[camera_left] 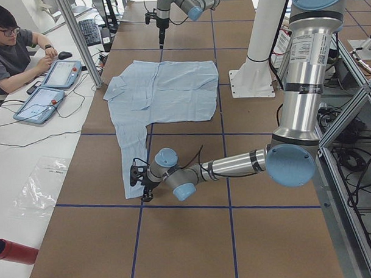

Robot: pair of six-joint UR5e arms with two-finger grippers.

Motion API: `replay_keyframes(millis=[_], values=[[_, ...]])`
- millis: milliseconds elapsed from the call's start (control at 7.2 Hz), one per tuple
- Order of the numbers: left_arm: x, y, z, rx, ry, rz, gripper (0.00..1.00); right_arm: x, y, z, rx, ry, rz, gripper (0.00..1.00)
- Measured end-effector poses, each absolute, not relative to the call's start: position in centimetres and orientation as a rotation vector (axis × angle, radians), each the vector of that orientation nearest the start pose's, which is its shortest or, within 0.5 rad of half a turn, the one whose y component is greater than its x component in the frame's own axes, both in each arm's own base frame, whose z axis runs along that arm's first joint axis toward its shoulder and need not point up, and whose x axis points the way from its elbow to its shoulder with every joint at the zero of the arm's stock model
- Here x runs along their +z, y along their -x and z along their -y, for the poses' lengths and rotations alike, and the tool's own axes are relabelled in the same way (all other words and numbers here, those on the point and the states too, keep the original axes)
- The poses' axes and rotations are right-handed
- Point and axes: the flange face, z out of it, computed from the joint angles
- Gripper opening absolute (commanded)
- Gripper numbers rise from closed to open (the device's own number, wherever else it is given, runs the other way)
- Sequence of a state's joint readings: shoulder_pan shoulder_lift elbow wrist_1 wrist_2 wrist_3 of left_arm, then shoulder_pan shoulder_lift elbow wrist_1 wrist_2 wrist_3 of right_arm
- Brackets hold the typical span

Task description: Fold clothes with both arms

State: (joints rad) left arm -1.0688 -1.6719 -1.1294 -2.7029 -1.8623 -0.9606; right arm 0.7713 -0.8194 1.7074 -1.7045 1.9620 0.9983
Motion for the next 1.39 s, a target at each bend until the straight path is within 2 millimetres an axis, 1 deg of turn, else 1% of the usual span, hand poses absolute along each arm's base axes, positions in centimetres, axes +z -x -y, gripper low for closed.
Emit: replay_keyframes(millis=[139, 278, 417, 694, 833, 1111, 1388], values=[[71.3, -17.7, 53.2, -0.311, -0.399, -0.734, 0.47, 17.0, 41.7, 53.8, 0.04, -0.17, 0.811, 1.0], [71.2, -17.8, 53.1, -0.308, -0.399, -0.736, 0.38, 17.1, 41.7, 53.7, 0.039, -0.17, 0.81, 1.0], [71.2, -17.9, 53.0, -0.305, -0.397, -0.737, 0.33, 17.1, 41.7, 53.7, 0.039, -0.171, 0.811, 1.0], [71.0, -17.9, 53.0, -0.299, -0.396, -0.741, 0.29, 17.1, 41.7, 53.7, 0.039, -0.171, 0.811, 1.0], [70.5, -18.0, 52.8, -0.291, -0.393, -0.755, 0.23, 17.1, 41.7, 53.7, 0.039, -0.17, 0.81, 1.0], [69.1, -18.2, 52.8, -0.272, -0.392, -0.787, 0.0, 17.3, 41.7, 53.7, 0.039, -0.168, 0.809, 1.0], [68.1, -18.2, 52.9, -0.265, -0.404, -0.803, 0.0, 18.0, 41.6, 53.7, 0.042, -0.163, 0.803, 1.0]])
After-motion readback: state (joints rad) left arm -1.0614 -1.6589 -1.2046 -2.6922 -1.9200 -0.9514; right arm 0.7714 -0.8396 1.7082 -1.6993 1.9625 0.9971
